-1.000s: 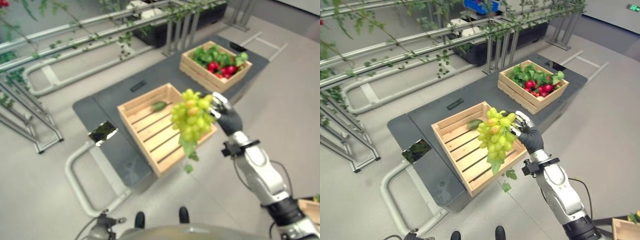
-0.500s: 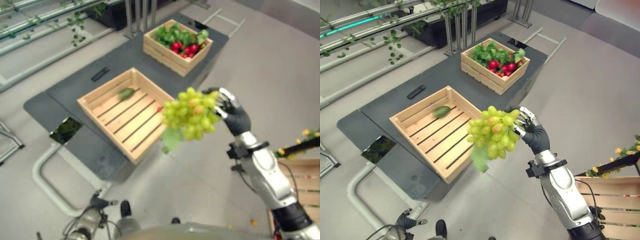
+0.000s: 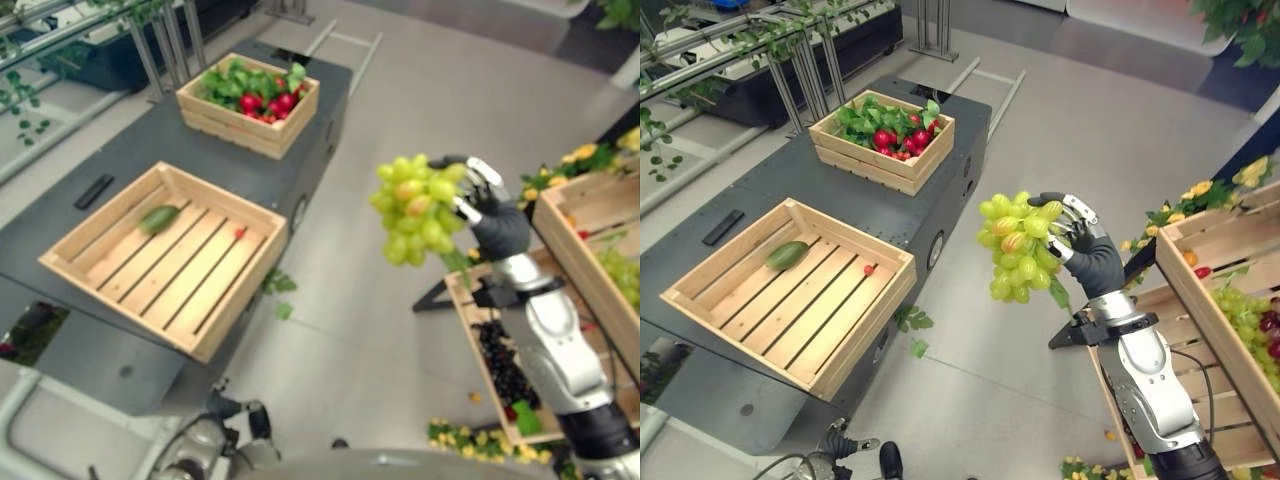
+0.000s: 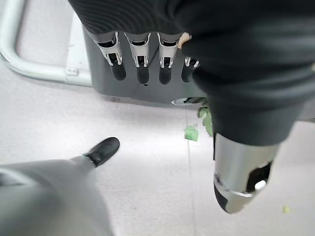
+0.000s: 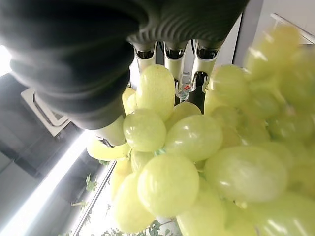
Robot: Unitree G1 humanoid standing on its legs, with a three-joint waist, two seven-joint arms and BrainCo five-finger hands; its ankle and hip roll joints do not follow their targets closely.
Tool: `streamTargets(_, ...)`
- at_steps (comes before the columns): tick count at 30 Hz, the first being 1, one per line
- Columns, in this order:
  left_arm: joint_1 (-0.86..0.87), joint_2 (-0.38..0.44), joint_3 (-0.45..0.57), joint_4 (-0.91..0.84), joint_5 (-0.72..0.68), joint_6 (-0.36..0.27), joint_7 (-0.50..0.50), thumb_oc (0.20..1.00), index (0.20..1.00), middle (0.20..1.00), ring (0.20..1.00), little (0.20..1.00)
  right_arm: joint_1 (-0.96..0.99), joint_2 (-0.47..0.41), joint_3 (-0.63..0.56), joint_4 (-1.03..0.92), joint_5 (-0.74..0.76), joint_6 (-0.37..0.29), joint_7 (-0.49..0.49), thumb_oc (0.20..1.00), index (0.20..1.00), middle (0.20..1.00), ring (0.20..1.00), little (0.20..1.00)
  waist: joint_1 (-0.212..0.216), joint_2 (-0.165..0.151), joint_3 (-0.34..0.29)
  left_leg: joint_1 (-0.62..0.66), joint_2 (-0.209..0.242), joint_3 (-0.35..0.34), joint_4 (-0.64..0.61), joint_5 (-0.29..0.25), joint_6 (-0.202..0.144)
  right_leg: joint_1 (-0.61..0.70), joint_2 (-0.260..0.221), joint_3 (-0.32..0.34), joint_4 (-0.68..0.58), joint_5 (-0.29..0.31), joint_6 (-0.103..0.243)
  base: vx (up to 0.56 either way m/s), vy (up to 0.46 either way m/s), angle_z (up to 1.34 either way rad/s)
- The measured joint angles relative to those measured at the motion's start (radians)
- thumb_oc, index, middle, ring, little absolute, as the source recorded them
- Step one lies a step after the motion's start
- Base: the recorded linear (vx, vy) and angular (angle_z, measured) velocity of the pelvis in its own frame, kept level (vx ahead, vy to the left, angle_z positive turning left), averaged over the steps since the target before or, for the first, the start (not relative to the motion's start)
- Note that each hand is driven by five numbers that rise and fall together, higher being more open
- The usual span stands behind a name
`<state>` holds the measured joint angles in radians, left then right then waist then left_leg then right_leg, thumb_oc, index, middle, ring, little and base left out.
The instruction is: Pick up the fruits from the basket on one side to the basket on the other side
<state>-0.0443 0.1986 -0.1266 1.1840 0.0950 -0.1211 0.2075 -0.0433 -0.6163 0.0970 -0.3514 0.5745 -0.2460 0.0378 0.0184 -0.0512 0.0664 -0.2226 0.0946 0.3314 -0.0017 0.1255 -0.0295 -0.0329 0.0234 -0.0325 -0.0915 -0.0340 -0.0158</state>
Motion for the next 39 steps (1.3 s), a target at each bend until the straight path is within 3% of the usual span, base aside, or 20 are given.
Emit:
streamTargets(3, -0.013, 0.006, 0.003, -0.001, -0.001, 0.0, 0.013, 1.0, 1.0, 1.0, 1.0, 1.0, 0.005, -0.021, -0.007, 0.0, 0.0, -0.008, 0.002, 0.2, 0.2, 0.2, 0.2, 0.2, 0.003, 0.005, 0.045, -0.016, 0.024, -0.049, 0.032, 0.003, -0.015, 0.004, 0.02, -0.001, 0.0, 0.007, -0.016, -0.14, -0.175, 0.04)
streamTargets(5, -0.034, 0.009, 0.004, 0.007, -0.01, -0.003, 0.015, 1.0, 1.0, 1.0, 1.0, 1.0, 0.005, -0.019, -0.008, 0.002, 0.0, -0.011, 0.003, 0.2, 0.2, 0.2, 0.2, 0.2, 0.018, -0.003, 0.083, -0.017, 0.025, -0.159, 0.076, 0.003, -0.02, 0.03, 0.028, 0.002, 0.001, 0.006, -0.033, -0.19, -0.181, -0.04)
streamTargets(6, -0.051, 0.014, 0.019, 0.019, -0.027, -0.006, 0.017, 1.0, 1.0, 1.0, 1.0, 1.0, 0.004, -0.019, -0.009, 0.001, 0.0, -0.013, 0.006, 0.2, 0.2, 0.2, 0.2, 0.2, 0.034, -0.021, 0.102, -0.025, 0.025, -0.25, 0.118, 0.006, -0.033, 0.038, 0.028, 0.024, 0.001, 0.013, -0.051, -0.15, -0.085, -0.22)
streamTargets(8, -0.059, 0.018, 0.033, 0.022, -0.037, -0.011, 0.017, 1.0, 1.0, 1.0, 1.0, 1.0, 0.002, -0.022, -0.012, -0.003, 0.0, -0.017, 0.011, 0.2, 0.2, 0.2, 0.2, 0.2, 0.036, -0.028, 0.109, -0.046, 0.019, -0.292, 0.157, -0.004, -0.079, 0.039, 0.02, 0.028, 0.001, 0.016, -0.055, -0.12, -0.048, -0.29)
streamTargets(9, -0.043, 0.017, 0.043, 0.035, -0.04, -0.015, 0.017, 1.0, 1.0, 1.0, 1.0, 1.0, -0.004, -0.022, -0.016, -0.006, 0.0, -0.021, 0.019, 0.2, 0.2, 0.2, 0.2, 0.2, 0.044, -0.031, 0.106, -0.028, -0.029, -0.349, 0.137, -0.044, -0.119, 0.03, 0.017, 0.05, 0.003, 0.016, -0.05, -0.14, -0.048, -0.26)
streamTargets(10, -0.04, 0.018, 0.045, 0.046, -0.04, -0.014, 0.016, 1.0, 1.0, 1.0, 1.0, 1.0, 0.0, -0.021, -0.025, -0.009, 0.0, -0.026, 0.019, 0.2, 0.2, 0.2, 0.2, 0.2, 0.027, -0.033, 0.108, -0.025, -0.04, -0.353, 0.122, -0.045, -0.117, 0.018, 0.018, 0.05, 0.002, 0.022, -0.05, -0.15, -0.052, -0.31)
streamTargets(11, -0.048, 0.022, 0.055, 0.056, -0.043, -0.014, 0.015, 1.0, 1.0, 1.0, 1.0, 1.0, 0.0, -0.017, -0.044, -0.009, 0.0, -0.028, 0.02, 0.2, 0.2, 0.2, 0.2, 0.2, 0.015, -0.043, 0.112, -0.015, -0.075, -0.431, 0.1, -0.072, -0.121, -0.004, 0.015, 0.068, 0.005, 0.024, -0.048, -0.04, -0.009, -0.28)
streamTargets(13, -0.037, 0.021, 0.07, 0.069, -0.052, -0.013, 0.01, 1.0, 1.0, 1.0, 1.0, 1.0, -0.01, -0.017, -0.059, -0.01, 0.0, -0.028, 0.02, 0.2, 0.2, 0.2, 0.2, 0.2, 0.018, -0.049, 0.114, 0.003, -0.107, -0.49, 0.072, -0.098, -0.072, -0.032, 0.011, 0.101, 0.015, 0.029, -0.036, 0.02, 0.041, -0.44)
streamTargets(14, -0.039, 0.021, 0.069, 0.07, -0.052, -0.012, 0.009, 1.0, 1.0, 1.0, 1.0, 1.0, -0.011, -0.011, -0.061, -0.008, 0.0, -0.028, 0.018, 0.2, 0.2, 0.2, 0.2, 0.2, 0.011, -0.051, 0.115, 0.009, -0.11, -0.502, 0.064, -0.098, -0.071, -0.033, 0.011, 0.105, 0.015, 0.03, -0.031, 0.05, 0.113, -0.28)
streamTargets(19, -0.059, 0.032, 0.067, 0.046, -0.07, -0.02, -0.005, 1.0, 1.0, 1.0, 1.0, 1.0, -0.004, 0.022, -0.101, -0.013, -0.003, -0.035, 0.019, 0.2, 0.2, 0.2, 0.2, 0.2, -0.025, -0.059, 0.103, 0.063, -0.13, -0.487, 0.005, -0.105, -0.017, -0.006, -0.014, 0.116, 0.003, 0.022, 0.002, 0.02, 0.107, -0.06)
streamTargets(25, -0.058, 0.072, 0.059, 0.052, -0.069, -0.021, -0.015, 1.0, 1.0, 1.0, 1.0, 1.0, 0.002, 0.077, -0.079, -0.017, -0.004, -0.032, 0.018, 0.2, 0.2, 0.2, 0.2, 0.2, -0.026, -0.133, 0.059, 0.08, -0.116, -0.419, -0.01, -0.109, -0.009, -0.06, -0.007, 0.187, 0.046, 0.032, 0.032, -0.05, 0.026, -0.54)
streamTargets(28, -0.078, 0.093, 0.027, 0.053, -0.066, -0.022, -0.02, 1.0, 1.0, 1.0, 1.0, 1.0, 0.018, 0.083, -0.081, -0.018, -0.005, -0.032, 0.018, 0.2, 0.2, 0.2, 0.2, 0.2, -0.057, -0.161, 0.037, 0.077, -0.114, -0.416, -0.011, -0.111, -0.006, -0.07, -0.008, 0.202, 0.046, 0.042, 0.04, -0.11, -0.039, -0.27)
streamTargets(29, -0.079, 0.1, 0.023, 0.049, -0.064, -0.022, -0.02, 1.0, 1.0, 1.0, 1.0, 1.0, 0.016, 0.111, -0.079, -0.017, -0.007, -0.032, 0.018, 0.2, 0.2, 0.2, 0.2, 0.2, -0.048, -0.156, 0.031, 0.07, -0.085, -0.381, -0.013, -0.113, -0.002, -0.093, 0.004, 0.202, 0.023, 0.097, 0.118, -0.05, -0.027, -0.71)
streamTargets(30, -0.078, 0.101, 0.023, 0.048, -0.064, -0.023, -0.02, 1.0, 1.0, 1.0, 1.0, 1.0, 0.013, 0.119, -0.075, -0.019, -0.008, -0.032, 0.018, 0.2, 0.2, 0.2, 0.2, 0.2, -0.027, -0.159, 0.028, 0.067, -0.071, -0.369, -0.014, -0.117, -0.001, -0.104, 0.014, 0.2, 0.021, 0.111, 0.141, -0.06, -0.042, -1.01)
streamTargets(31, -0.073, 0.105, 0.026, 0.053, -0.065, -0.02, -0.019, 1.0, 1.0, 1.0, 1.0, 1.0, 0.008, 0.121, -0.073, -0.02, -0.014, -0.031, 0.02, 0.2, 0.2, 0.2, 0.2, 0.2, -0.02, -0.165, 0.023, 0.056, -0.067, -0.338, -0.011, -0.109, 0.009, -0.117, -0.003, 0.162, 0.005, 0.093, 0.143, -0.02, 0.022, -0.76)
streamTargets(32, -0.075, 0.106, 0.026, 0.055, -0.065, -0.019, -0.018, 1.0, 1.0, 1.0, 1.0, 1.0, 0.002, 0.124, -0.073, -0.02, -0.016, -0.03, 0.019, 0.2, 0.2, 0.2, 0.2, 0.2, -0.024, -0.163, 0.023, 0.056, -0.063, -0.323, -0.011, -0.105, 0.013, -0.119, -0.03, 0.096, 0.009, 0.034, 0.12, -0.02, 0.023, -0.57)
streamTargets(33, -0.068, 0.104, 0.026, 0.057, -0.065, -0.019, -0.018, 1.0, 1.0, 1.0, 1.0, 1.0, -0.002, 0.123, -0.073, -0.02, -0.016, -0.031, 0.018, 0.2, 0.2, 0.2, 0.2, 0.2, -0.021, -0.154, 0.023, 0.056, -0.061, -0.312, -0.011, -0.106, 0.012, -0.119, -0.044, 0.049, 0.014, 0.032, 0.108, -0.01, 0.085, -0.36)
streamTargets(34, -0.056, 0.105, 0.024, 0.057, -0.065, -0.019, -0.018, 1.0, 1.0, 1.0, 1.0, 1.0, 0.001, 0.116, -0.074, -0.023, -0.016, -0.032, 0.017, 0.2, 0.2, 0.2, 0.2, 0.2, -0.025, -0.156, 0.015, 0.055, -0.078, -0.32, -0.007, -0.113, 0.005, -0.1, -0.088, 0.049, 0.026, 0.101, 0.121, -0.01, 0.065, -0.15)
streamTargets(35, -0.063, 0.104, 0.021, 0.057, -0.065, -0.019, -0.018, 1.0, 1.0, 1.0, 1.0, 1.0, 0.004, 0.116, -0.075, -0.023, -0.017, -0.032, 0.016, 0.2, 0.2, 0.2, 0.2, 0.2, -0.032, -0.161, 0.011, 0.053, -0.092, -0.323, -0.008, -0.113, 0.004, -0.089, -0.108, 0.072, 0.017, 0.074, 0.108, 0.0, 0.063, -0.03)
streamTargets(39, -0.054, 0.054, 0.022, 0.056, -0.065, -0.019, -0.021, 1.0, 1.0, 1.0, 1.0, 1.0, 0.007, 0.074, -0.077, -0.026, -0.035, -0.027, 0.013, 0.2, 0.2, 0.2, 0.2, 0.2, -0.028, -0.098, -0.003, 0.079, -0.082, -0.333, -0.076, -0.074, -0.015, -0.093, -0.088, 0.08, 0.002, 0.088, 0.088, 0.04, -0.035, -0.04)
